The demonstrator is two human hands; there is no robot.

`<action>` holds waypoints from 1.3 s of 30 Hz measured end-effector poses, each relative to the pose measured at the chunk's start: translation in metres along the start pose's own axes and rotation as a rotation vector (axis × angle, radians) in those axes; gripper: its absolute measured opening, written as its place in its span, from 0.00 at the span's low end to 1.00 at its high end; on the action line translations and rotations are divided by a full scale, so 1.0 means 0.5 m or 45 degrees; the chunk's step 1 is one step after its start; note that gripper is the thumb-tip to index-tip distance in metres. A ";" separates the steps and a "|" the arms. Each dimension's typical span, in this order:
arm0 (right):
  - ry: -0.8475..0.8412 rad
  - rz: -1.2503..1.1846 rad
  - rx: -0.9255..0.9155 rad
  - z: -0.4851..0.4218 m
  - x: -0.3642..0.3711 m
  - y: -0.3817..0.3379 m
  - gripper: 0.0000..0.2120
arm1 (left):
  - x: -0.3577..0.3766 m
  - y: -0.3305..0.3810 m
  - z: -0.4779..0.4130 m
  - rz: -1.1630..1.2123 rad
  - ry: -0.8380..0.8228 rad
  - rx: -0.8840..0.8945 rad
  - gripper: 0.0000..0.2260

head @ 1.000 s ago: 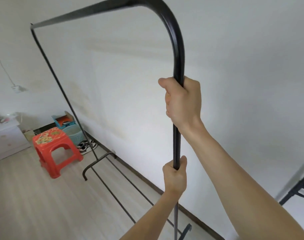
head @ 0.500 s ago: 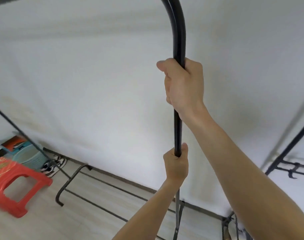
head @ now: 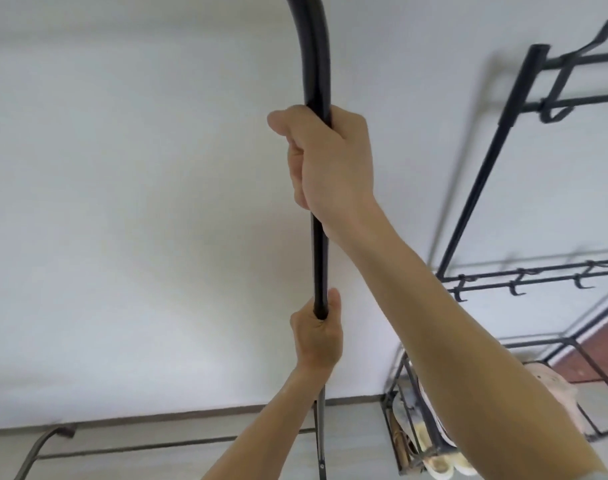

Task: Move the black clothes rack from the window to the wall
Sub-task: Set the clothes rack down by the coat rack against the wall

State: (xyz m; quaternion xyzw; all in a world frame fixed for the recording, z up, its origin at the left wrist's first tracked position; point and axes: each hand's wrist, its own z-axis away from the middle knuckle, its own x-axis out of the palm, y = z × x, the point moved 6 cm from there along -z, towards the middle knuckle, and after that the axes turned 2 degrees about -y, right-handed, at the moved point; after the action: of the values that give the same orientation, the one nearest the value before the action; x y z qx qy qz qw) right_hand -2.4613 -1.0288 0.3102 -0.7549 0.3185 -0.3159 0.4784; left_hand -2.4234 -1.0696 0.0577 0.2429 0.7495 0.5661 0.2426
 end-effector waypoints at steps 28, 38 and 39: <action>0.336 0.166 -0.152 0.102 -0.390 -0.117 0.19 | 0.385 0.072 0.167 0.100 -0.363 0.021 0.27; 0.423 0.190 -0.139 0.109 -0.477 -0.130 0.20 | 0.465 0.072 0.191 0.144 -0.451 -0.007 0.29; 0.415 0.189 -0.134 0.103 -0.470 -0.127 0.20 | 0.462 0.070 0.185 0.156 -0.441 -0.011 0.29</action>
State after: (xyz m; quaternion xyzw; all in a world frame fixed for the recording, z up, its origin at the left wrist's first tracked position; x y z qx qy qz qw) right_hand -2.5502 -0.7963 0.3106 -0.6923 0.4626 -0.3807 0.4022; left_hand -2.5376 -0.8462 0.0489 0.3808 0.6779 0.5327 0.3342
